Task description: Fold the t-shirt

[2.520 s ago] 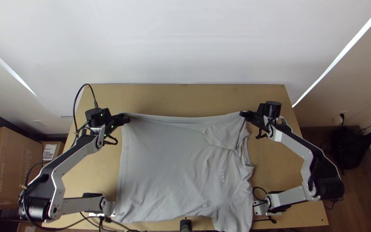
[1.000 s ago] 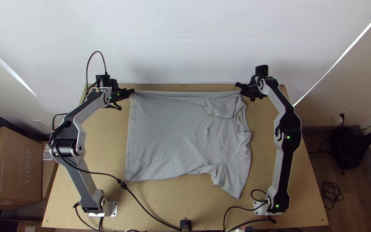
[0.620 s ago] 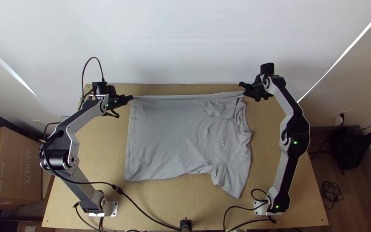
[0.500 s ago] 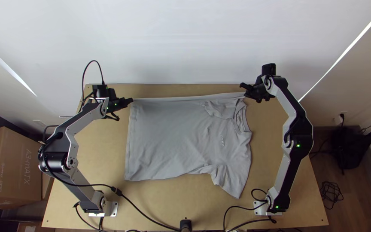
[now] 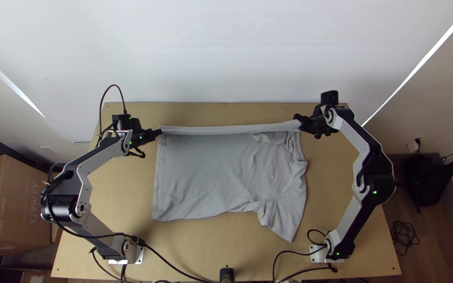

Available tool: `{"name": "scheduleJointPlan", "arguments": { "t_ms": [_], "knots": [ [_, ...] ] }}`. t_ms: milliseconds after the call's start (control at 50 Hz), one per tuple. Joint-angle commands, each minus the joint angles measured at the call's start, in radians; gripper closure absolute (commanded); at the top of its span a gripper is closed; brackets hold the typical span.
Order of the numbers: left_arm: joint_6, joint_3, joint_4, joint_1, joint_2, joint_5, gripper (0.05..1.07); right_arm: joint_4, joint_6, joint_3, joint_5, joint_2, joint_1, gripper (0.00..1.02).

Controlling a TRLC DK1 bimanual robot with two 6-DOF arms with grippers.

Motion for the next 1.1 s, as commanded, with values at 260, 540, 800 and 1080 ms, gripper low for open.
{"name": "scheduleJointPlan", "arguments": {
  "t_ms": [260,540,800,1080],
  "knots": [
    [-0.029,-0.161,0.069,-0.003,-0.08,0.004,1.05,0.074,-0.007,-0.187,0.008,-0.08,-0.005,1.0],
    [-0.021,-0.213,0.091,-0.009,-0.104,-0.008,0.97,0.112,0.0,-0.306,0.01,-0.155,0.009,0.37],
    [0.034,-0.2,0.006,0.002,-0.143,-0.008,0.12,0.095,-0.004,-0.395,0.016,-0.385,-0.054,0.05],
    [0.046,-0.224,-0.044,0.043,-0.29,0.039,0.12,-0.241,-0.039,-0.368,0.011,-0.577,-0.12,0.05]
  ]
}}
